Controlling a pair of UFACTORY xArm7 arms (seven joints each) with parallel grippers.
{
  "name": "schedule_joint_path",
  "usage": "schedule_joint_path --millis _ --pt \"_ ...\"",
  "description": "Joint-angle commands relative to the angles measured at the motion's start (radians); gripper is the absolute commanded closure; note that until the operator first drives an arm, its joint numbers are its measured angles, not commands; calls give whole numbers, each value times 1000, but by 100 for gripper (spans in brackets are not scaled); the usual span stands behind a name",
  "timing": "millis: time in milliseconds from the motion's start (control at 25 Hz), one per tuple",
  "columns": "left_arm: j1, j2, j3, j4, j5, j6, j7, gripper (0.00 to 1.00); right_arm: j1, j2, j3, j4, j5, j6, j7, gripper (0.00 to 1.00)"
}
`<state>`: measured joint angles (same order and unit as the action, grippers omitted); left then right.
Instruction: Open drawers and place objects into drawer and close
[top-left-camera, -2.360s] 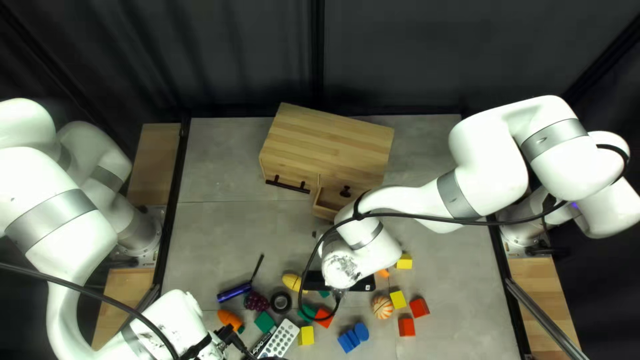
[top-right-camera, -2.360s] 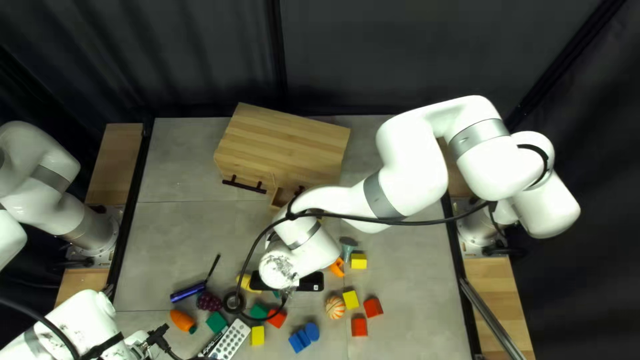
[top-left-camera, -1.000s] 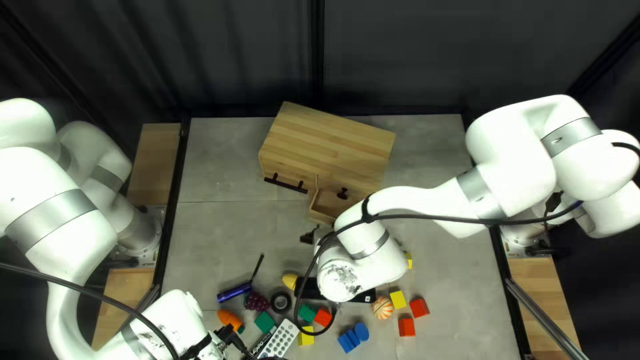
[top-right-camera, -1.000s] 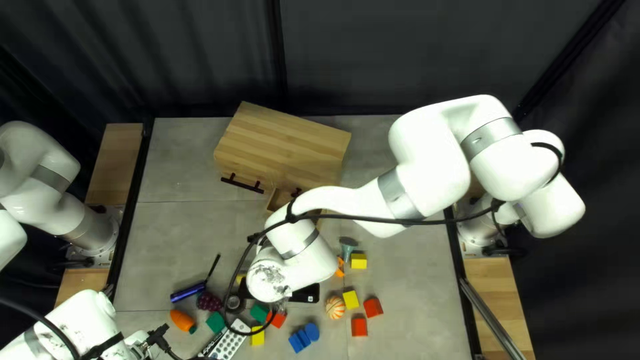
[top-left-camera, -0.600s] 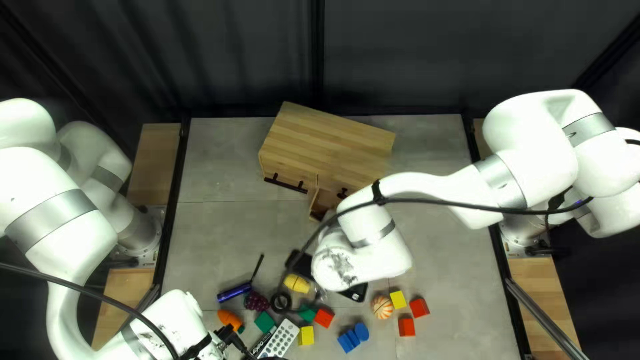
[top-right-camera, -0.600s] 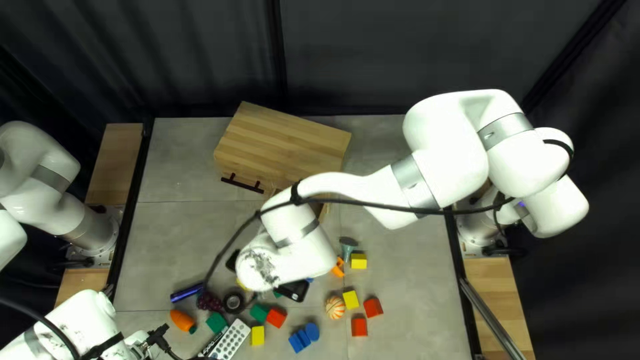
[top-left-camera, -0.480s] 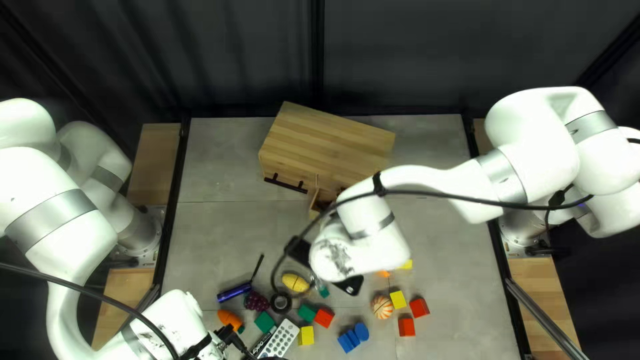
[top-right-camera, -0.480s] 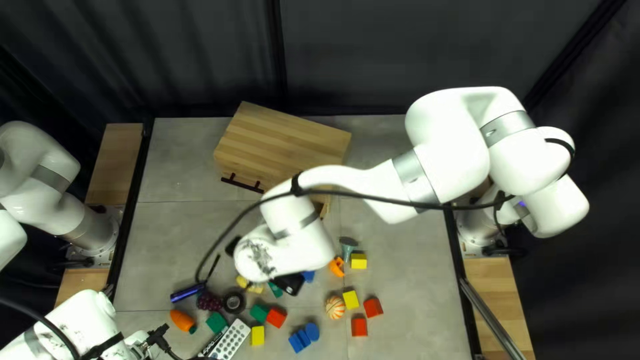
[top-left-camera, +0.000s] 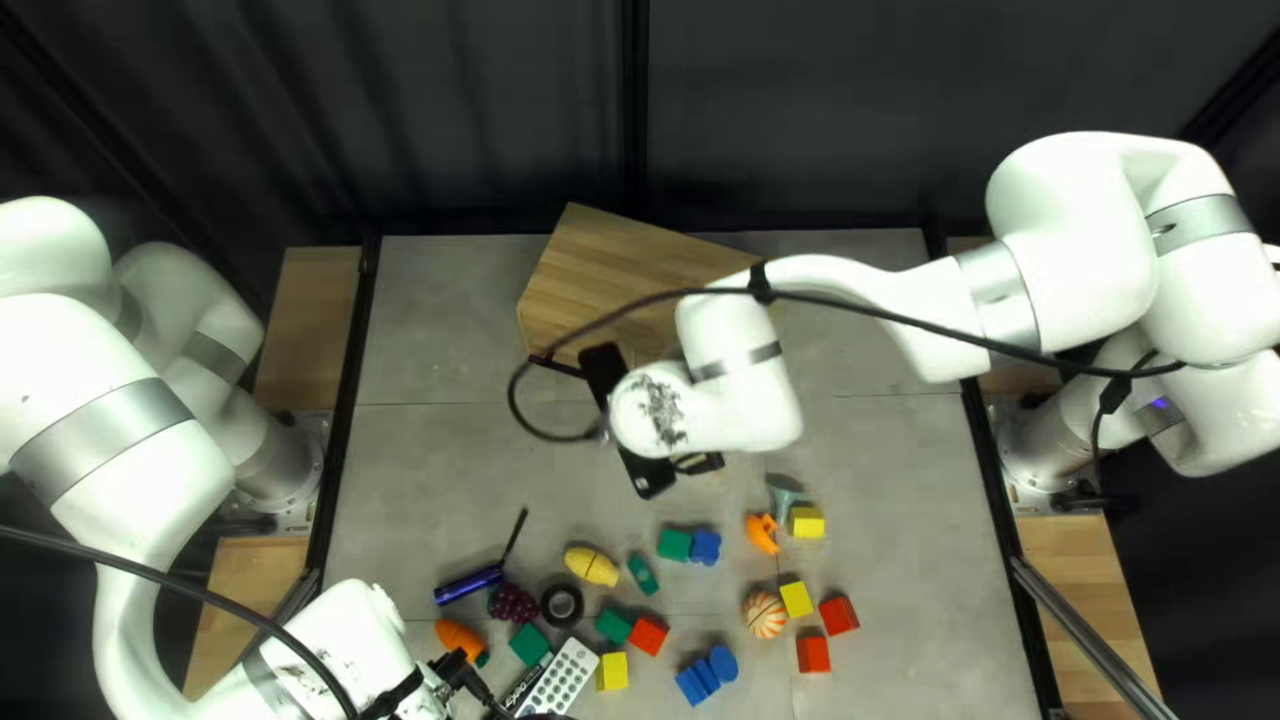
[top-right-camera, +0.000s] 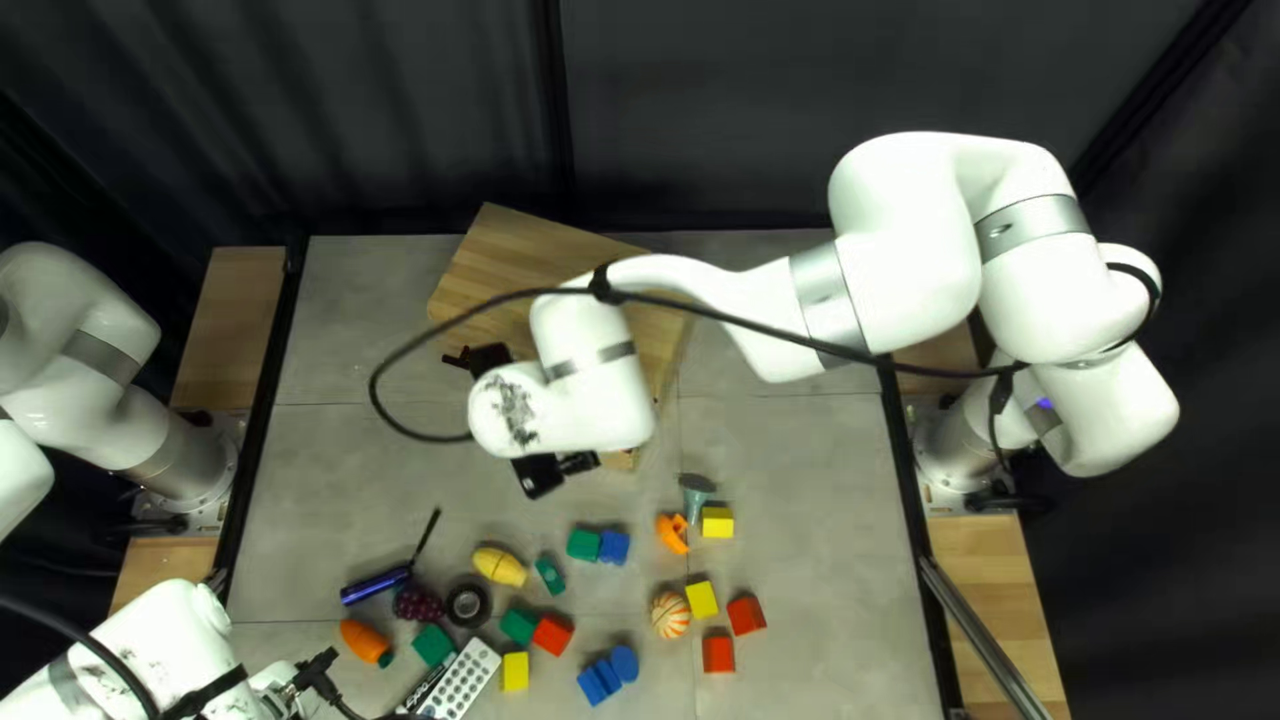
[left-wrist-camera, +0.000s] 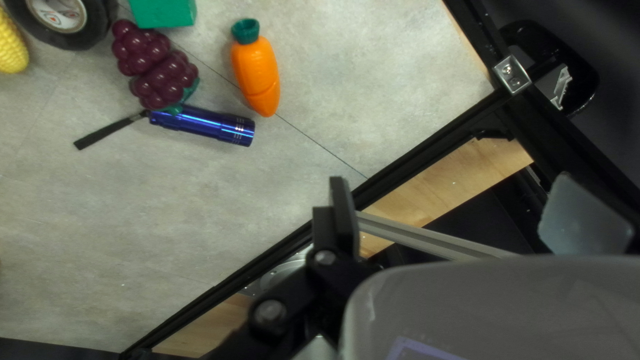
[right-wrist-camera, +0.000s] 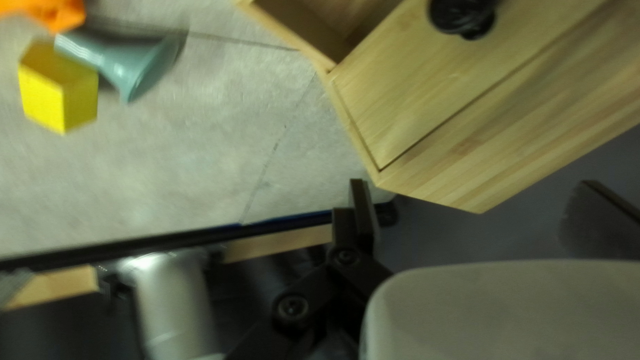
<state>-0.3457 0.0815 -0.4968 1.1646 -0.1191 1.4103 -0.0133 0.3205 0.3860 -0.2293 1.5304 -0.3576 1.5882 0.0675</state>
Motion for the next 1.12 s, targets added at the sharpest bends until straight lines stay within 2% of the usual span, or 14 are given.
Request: schedule_joint_path --millis 40,440,520,600,680,840,1120 --pt "0 0 0 0 0 0 0 0 19 -6 2 3 -10 -51 67 0" --pt "0 0 0 0 0 0 0 0 24 -5 6 2 -22 -70 61 0" --pt "0 0 0 0 0 0 0 0 24 -17 -2 -24 -66 -72 35 0" --pt "0 0 0 0 0 0 0 0 23 -42 -16 -53 -78 -67 78 0" --pt "0 0 0 0 0 0 0 0 35 -55 -35 -71 -88 -35 190 0" --pt "0 0 0 0 0 0 0 0 63 -18 -50 -40 -87 32 383 0" --pt "0 0 0 0 0 0 0 0 72 20 -54 -10 -69 23 502 0"
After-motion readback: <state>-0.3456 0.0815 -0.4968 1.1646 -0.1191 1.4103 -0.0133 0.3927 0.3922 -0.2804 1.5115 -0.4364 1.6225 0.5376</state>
